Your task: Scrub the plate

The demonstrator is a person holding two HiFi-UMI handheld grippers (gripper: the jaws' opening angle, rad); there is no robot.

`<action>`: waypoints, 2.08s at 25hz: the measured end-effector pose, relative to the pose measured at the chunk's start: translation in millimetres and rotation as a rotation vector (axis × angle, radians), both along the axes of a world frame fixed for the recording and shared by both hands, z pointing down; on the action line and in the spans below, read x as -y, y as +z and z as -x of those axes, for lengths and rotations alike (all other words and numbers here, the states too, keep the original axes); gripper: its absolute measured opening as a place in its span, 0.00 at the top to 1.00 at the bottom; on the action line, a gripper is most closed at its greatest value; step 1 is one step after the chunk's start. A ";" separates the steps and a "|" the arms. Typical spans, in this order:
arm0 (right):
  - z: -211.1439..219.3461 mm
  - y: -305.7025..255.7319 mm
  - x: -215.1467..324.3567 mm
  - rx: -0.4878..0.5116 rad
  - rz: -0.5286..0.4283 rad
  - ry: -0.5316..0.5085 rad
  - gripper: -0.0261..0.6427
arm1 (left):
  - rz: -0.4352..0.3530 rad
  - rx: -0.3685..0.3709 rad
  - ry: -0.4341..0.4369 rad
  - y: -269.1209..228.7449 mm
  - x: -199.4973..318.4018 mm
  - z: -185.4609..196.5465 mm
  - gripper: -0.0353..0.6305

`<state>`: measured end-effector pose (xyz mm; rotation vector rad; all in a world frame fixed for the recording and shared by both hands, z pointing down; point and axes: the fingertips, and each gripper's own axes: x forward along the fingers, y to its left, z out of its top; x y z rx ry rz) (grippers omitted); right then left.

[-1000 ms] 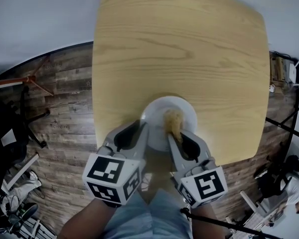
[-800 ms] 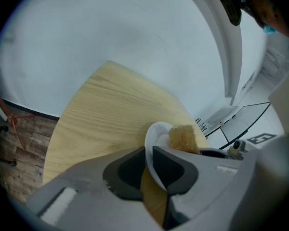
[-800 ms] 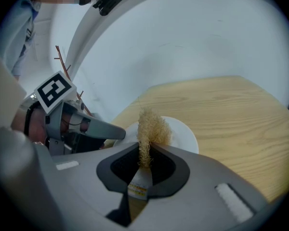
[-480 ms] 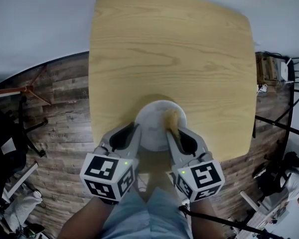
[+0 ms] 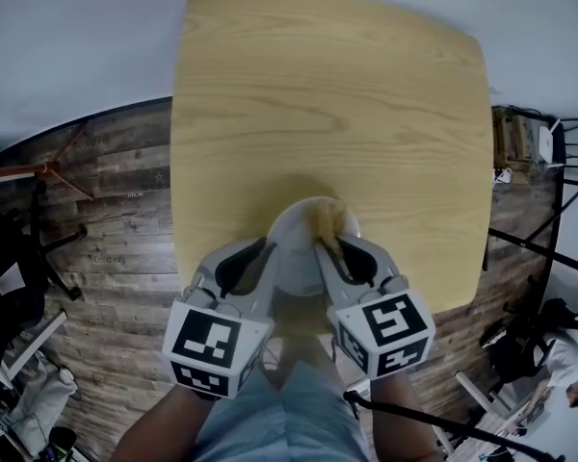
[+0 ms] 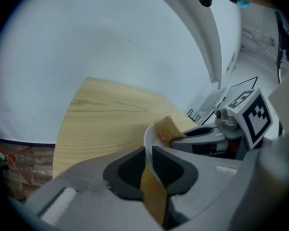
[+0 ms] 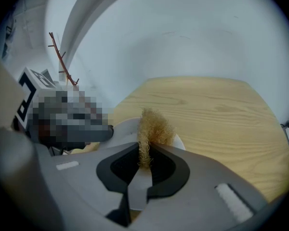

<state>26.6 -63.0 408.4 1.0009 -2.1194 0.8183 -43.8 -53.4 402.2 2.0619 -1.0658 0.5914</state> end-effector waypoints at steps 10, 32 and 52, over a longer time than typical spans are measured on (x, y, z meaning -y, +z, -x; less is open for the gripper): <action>42.5 -16.4 -12.5 0.096 -0.006 -0.113 0.90 | -0.008 -0.020 -0.017 -5.0 4.0 -3.2 0.85; 35.1 -0.4 -74.0 0.203 0.112 -0.091 0.90 | -0.022 -0.028 -0.090 -3.1 7.4 0.8 0.86; -47.3 8.9 -55.0 0.153 0.156 0.076 0.90 | -0.028 0.001 -0.067 -6.9 10.2 -5.6 0.86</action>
